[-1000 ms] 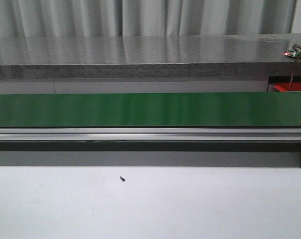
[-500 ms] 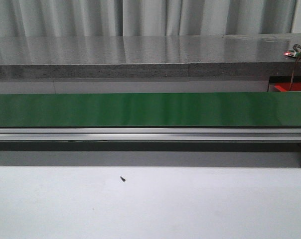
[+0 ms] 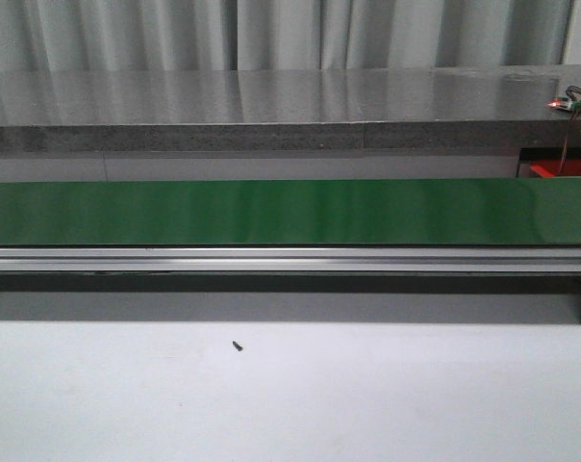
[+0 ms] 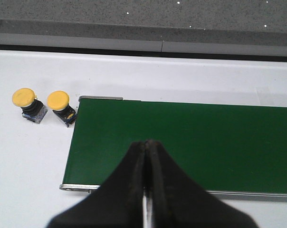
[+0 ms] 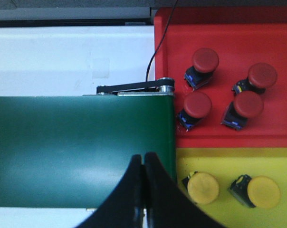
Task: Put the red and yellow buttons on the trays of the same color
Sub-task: 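Move the left gripper over a yellow button on the table and grasp it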
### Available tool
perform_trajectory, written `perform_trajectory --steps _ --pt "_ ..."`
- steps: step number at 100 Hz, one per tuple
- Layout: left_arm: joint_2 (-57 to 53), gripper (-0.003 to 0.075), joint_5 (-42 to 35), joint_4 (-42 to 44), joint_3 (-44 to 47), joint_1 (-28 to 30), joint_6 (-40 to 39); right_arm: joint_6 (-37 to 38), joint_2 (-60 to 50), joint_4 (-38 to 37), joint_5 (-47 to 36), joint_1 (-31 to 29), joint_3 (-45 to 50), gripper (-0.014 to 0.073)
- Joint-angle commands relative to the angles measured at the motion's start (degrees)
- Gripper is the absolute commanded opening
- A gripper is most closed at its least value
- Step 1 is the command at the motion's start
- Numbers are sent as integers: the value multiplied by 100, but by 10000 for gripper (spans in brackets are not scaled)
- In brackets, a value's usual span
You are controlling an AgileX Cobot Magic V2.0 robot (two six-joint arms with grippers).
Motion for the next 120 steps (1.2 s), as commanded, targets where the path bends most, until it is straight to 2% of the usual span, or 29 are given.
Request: perform_trajectory --steps 1,29,60,79,91,96,113,120 --pt "-130 -20 -349 -139 -154 -39 -11 -29 -599 43 -422 -5 290 -106" --pt "-130 -20 -349 -139 -154 -39 -11 -319 -1708 152 -515 -5 1354 -106" --pt "-116 -19 -349 -82 -154 -26 -11 -319 -2246 369 -334 -5 1620 -106" --pt "-36 -3 -438 -63 -154 503 -11 -319 -2246 369 -70 -5 1620 -106" --pt "174 122 -435 -63 -154 877 -11 -319 -2246 369 -70 -5 1620 -106" --pt "292 207 -435 -102 -154 974 -11 -319 -2246 369 -70 -5 1620 -106" --pt "785 591 -673 -45 -154 1023 -11 -319 -2246 369 -70 -5 1620 -106" --pt "1047 677 -708 121 -217 1023 -60 -319 -2246 369 -70 -5 1620 -106"
